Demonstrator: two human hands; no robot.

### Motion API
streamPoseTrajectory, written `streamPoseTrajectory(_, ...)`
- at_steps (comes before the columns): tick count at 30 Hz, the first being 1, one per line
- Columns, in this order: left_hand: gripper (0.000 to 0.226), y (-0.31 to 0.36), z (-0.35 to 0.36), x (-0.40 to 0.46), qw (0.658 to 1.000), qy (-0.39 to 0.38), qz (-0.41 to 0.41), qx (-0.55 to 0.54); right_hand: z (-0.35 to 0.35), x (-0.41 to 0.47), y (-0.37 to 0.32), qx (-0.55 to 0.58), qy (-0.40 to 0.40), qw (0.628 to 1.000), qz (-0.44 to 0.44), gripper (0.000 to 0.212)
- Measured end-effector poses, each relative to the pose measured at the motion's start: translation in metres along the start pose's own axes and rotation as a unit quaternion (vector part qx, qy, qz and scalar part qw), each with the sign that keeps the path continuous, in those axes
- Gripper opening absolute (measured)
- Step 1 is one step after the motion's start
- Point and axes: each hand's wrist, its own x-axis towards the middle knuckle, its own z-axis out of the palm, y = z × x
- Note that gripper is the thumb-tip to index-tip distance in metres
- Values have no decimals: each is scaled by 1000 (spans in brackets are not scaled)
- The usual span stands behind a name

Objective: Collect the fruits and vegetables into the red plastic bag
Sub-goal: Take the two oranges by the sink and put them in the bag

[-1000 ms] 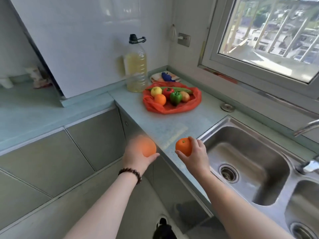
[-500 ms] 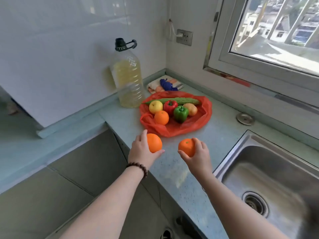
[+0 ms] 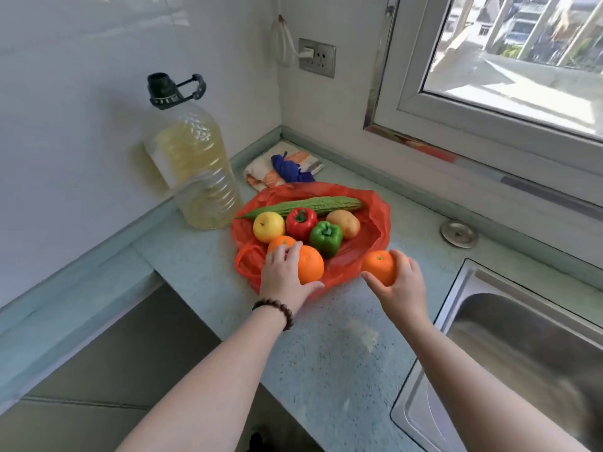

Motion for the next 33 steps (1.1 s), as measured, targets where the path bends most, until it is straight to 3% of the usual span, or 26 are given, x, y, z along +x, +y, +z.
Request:
streamPoseTrajectory(8,89,-7,28,36,999,-28,29,19,23,51,-25,15,31,999,-14,70)
streamPoseTrajectory(13,82,-13,44,41,995,-39,83,47,47,69,-26,6,17,1000,-4,73)
streamPoseTrajectory(25,76,-25,44,60,989,-21,98,106,77,80,-11,-56,-49,997,11,77)
streamPoseTrajectory(30,92,-29,41,63,988,-23,101,112,84,75,-9,-80,-78,994,-3,83)
streamPoseTrajectory(33,109,-32,36,55,997,28,25,69,84,65,-13,-74,-47,996,-4,99)
